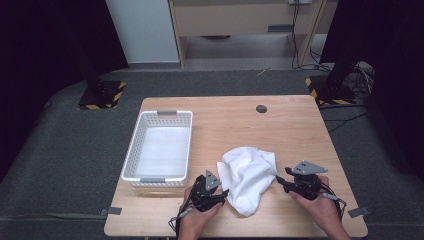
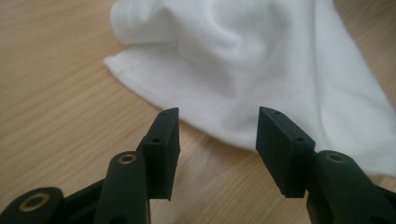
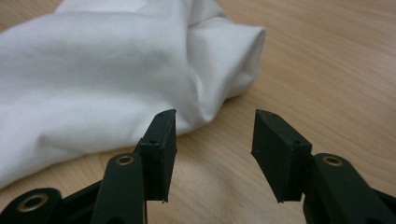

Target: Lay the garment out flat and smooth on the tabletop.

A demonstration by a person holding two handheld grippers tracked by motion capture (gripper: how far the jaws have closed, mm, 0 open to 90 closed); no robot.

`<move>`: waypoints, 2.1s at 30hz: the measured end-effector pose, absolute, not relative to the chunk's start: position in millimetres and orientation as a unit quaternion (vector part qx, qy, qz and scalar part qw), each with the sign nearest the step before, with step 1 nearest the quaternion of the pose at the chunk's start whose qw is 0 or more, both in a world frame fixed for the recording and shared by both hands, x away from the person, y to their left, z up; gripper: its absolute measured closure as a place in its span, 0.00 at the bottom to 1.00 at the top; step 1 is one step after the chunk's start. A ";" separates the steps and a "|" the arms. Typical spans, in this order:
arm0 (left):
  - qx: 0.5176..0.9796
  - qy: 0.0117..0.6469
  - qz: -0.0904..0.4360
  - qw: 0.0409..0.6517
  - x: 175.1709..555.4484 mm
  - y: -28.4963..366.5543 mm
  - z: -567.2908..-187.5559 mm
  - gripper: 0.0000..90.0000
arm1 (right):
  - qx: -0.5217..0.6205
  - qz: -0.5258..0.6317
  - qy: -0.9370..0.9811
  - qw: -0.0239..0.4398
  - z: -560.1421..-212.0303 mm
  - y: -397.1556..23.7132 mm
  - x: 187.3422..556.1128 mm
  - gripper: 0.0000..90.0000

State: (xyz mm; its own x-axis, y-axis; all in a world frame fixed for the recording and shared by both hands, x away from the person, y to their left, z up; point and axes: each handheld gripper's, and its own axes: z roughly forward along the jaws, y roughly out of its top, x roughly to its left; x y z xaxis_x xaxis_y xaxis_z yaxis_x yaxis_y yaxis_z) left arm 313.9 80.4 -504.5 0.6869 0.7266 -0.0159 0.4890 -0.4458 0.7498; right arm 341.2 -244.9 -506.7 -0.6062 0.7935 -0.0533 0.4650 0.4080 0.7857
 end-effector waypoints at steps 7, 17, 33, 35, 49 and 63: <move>0.842 0.332 0.155 0.396 309.0 55.9 -494.6 0.49 | 0.378 0.367 0.823 0.213 -510.6 -252.6 330.3 0.71; 0.860 0.318 0.152 0.368 320.1 38.2 -517.9 0.76 | 0.372 0.361 0.830 0.204 -516.6 -245.8 324.3 0.66; 0.798 0.374 0.166 0.443 327.0 71.8 -488.2 0.94 | 0.367 0.356 0.834 0.206 -520.1 -246.5 321.1 0.76; 0.802 0.383 0.163 0.428 331.3 74.6 -494.8 0.95 | 0.363 0.357 0.836 0.204 -520.9 -243.5 321.1 0.78; 0.840 0.376 0.185 0.345 348.8 65.7 -525.0 0.95 | 0.342 0.372 0.844 0.178 -528.2 -214.7 328.3 0.80; 0.845 0.355 0.168 0.362 345.8 57.0 -527.8 0.95 | 0.332 0.384 0.848 0.155 -536.8 -195.3 347.2 0.64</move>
